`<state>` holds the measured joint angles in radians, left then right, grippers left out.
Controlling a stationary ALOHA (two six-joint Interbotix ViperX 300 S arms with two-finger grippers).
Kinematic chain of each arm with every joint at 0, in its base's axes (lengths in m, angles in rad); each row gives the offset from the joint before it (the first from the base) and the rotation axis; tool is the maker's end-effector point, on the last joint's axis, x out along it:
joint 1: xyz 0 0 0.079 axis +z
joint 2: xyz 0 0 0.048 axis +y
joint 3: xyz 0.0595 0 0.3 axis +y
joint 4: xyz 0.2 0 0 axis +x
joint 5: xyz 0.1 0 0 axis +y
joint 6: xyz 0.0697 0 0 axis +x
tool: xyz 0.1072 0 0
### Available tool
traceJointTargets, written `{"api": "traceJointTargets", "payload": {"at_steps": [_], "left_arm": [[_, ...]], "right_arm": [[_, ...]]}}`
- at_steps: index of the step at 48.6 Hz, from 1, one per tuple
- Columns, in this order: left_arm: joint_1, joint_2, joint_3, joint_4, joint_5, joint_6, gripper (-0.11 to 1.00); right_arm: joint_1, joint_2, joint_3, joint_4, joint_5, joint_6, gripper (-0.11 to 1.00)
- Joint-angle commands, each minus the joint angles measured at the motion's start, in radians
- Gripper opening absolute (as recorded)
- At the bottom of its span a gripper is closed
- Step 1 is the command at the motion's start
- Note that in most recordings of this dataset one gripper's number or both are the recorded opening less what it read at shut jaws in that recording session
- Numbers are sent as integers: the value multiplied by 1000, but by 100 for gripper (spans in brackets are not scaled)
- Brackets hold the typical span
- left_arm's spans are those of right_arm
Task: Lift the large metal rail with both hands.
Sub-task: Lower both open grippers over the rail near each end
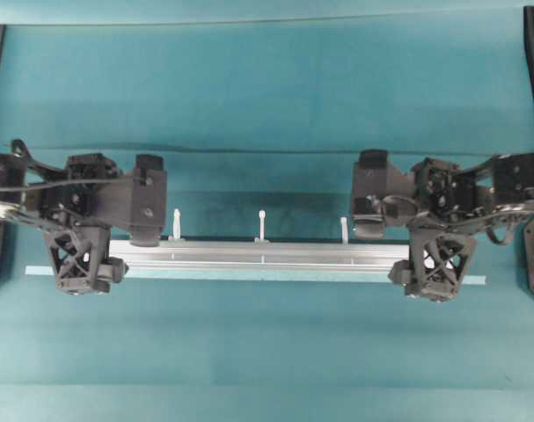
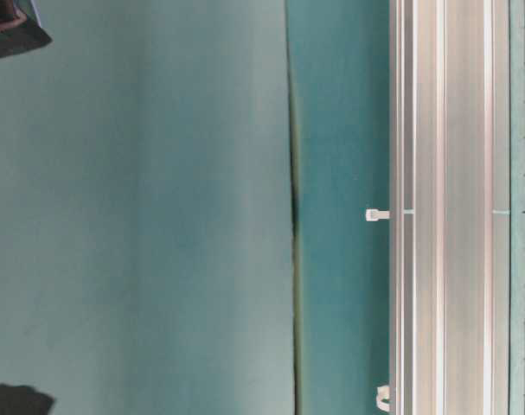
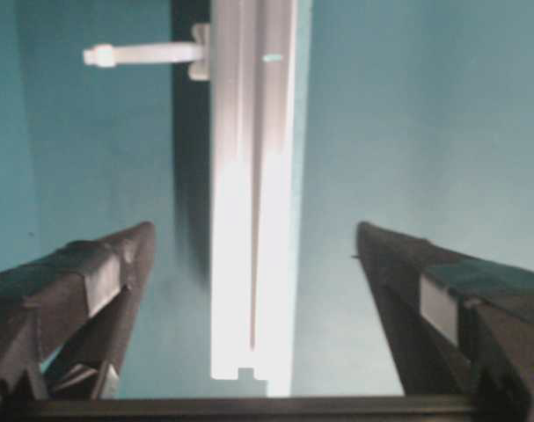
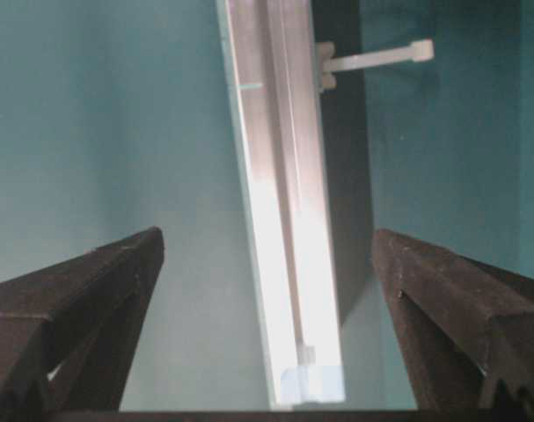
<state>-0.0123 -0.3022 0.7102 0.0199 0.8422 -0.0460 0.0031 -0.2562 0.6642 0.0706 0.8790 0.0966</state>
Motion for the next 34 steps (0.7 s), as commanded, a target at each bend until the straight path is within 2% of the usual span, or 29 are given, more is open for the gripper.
{"api": "traceJointTargets", "payload": {"at_steps": [1,34], "left_arm": [[0,12,-6,2,-8,2,98],[43,141,71,2,-207,-2,98]], "right_arm": [[3,26,-3,0,-21,-11,96],[9,147,66,0,-149,-75,96]]}}
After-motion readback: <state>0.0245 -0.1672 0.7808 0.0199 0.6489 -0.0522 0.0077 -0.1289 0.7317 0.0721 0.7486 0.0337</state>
